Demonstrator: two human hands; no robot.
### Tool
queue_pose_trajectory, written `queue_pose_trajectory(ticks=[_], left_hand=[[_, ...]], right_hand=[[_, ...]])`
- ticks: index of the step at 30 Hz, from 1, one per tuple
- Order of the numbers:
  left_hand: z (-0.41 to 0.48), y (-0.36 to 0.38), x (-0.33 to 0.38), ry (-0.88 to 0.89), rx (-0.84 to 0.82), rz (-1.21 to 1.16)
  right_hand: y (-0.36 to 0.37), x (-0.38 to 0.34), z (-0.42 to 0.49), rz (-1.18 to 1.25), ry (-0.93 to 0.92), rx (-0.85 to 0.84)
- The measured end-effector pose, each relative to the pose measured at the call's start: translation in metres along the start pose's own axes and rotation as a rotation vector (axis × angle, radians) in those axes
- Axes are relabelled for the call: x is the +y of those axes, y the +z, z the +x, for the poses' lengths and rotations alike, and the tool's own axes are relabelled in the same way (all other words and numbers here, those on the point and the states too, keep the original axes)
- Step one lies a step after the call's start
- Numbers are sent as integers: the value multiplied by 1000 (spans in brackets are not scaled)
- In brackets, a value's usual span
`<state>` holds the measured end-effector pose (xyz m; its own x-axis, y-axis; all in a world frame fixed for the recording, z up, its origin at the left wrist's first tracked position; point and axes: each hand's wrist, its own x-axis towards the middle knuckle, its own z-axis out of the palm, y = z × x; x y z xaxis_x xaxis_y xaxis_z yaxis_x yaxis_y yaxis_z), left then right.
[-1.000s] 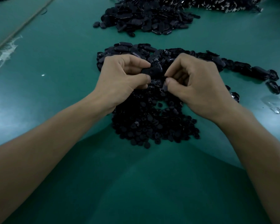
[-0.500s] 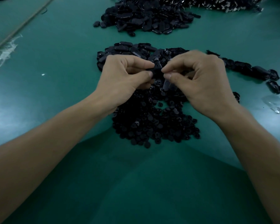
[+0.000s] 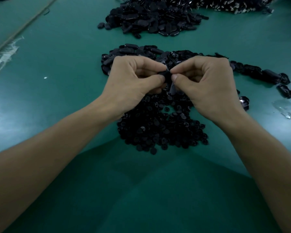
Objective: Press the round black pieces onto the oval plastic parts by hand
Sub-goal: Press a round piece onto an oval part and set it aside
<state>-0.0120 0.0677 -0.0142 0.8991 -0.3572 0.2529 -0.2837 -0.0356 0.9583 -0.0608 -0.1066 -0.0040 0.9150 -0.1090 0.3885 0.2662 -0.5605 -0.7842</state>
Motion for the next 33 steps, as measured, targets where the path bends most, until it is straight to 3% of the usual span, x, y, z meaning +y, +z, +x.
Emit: queue_pose_trajectory(ticks=[13, 21, 29, 33], left_hand=[[-1, 1, -1, 53, -24, 52], [-2, 1, -1, 182, -3, 251], [0, -3, -5, 220, 6, 397], [-1, 0, -5, 216, -22, 372]], right_hand=[[4, -7, -4, -36, -19, 2], [9, -8, -7, -74, -41, 27], [5, -10, -7, -62, -56, -122], [-1, -5, -4, -144, -64, -64]])
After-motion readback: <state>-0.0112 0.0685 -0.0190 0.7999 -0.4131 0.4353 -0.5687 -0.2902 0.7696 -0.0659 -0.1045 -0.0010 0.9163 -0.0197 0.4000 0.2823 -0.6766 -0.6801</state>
